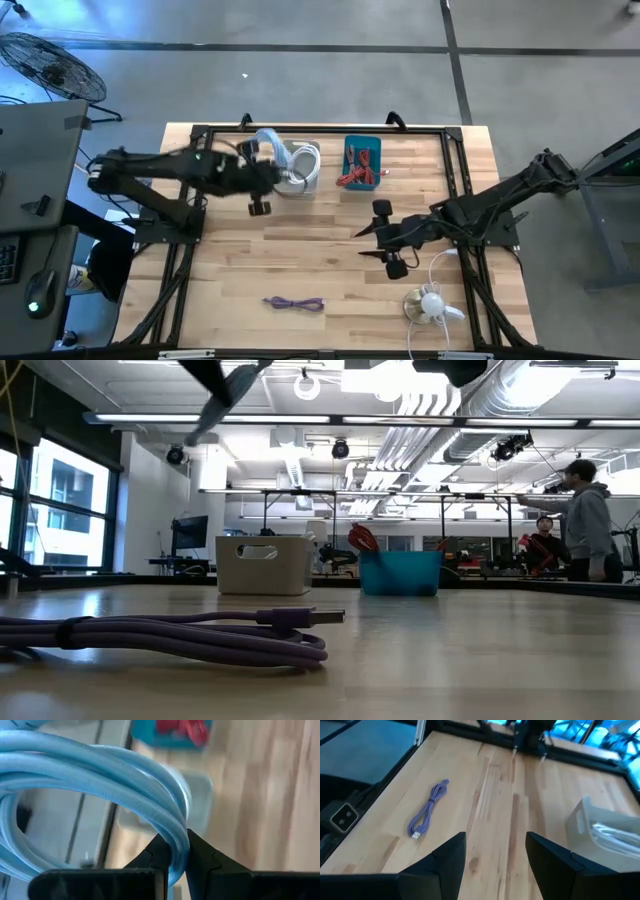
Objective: Pick & Place USB Port
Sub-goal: Put the blue HDMI cable into the gray bin, then put the violet charger cable into the blue bin
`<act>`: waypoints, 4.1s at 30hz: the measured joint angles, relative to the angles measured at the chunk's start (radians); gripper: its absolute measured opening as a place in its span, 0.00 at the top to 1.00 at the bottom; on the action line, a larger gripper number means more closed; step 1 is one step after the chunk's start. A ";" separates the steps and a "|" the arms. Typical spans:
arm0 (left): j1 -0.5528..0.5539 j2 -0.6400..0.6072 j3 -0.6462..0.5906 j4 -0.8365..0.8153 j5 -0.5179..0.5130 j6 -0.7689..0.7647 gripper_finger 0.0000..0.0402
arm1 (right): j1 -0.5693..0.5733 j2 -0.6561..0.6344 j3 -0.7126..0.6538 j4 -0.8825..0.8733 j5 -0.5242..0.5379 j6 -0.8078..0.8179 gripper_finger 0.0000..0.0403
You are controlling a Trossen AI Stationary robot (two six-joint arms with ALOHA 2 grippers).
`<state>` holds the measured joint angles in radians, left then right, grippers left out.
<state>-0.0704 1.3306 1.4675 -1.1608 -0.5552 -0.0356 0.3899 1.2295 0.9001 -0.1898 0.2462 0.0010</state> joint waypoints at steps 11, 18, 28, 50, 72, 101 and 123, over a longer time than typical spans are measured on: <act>0.342 -0.093 -0.218 0.450 0.444 0.422 0.92 | 0.023 -0.043 0.000 0.000 0.057 0.023 0.51; 0.508 -0.093 -0.424 0.733 0.731 0.477 0.92 | 0.023 -0.043 0.000 -0.001 0.087 0.028 0.51; 0.610 -0.088 -0.568 0.888 0.889 0.504 0.92 | 0.022 -0.043 0.000 0.013 0.096 0.026 0.51; 0.613 0.102 -0.647 0.999 0.952 0.450 0.82 | 0.022 -0.042 0.000 0.030 0.136 0.024 0.51; 0.606 0.095 -0.511 0.961 1.189 0.423 0.30 | 0.022 -0.041 0.000 -0.020 0.133 0.047 0.51; 0.109 0.095 -0.418 0.615 0.945 0.049 0.30 | 0.036 -0.038 0.000 -0.071 0.080 0.109 0.51; -0.287 0.147 -0.419 0.527 0.634 -0.108 0.30 | 0.065 -0.038 0.000 -0.067 0.122 0.131 0.51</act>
<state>-0.3579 1.4772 1.0489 -0.6336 0.0784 -0.1437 0.4545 1.1912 0.8997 -0.2565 0.3679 0.1318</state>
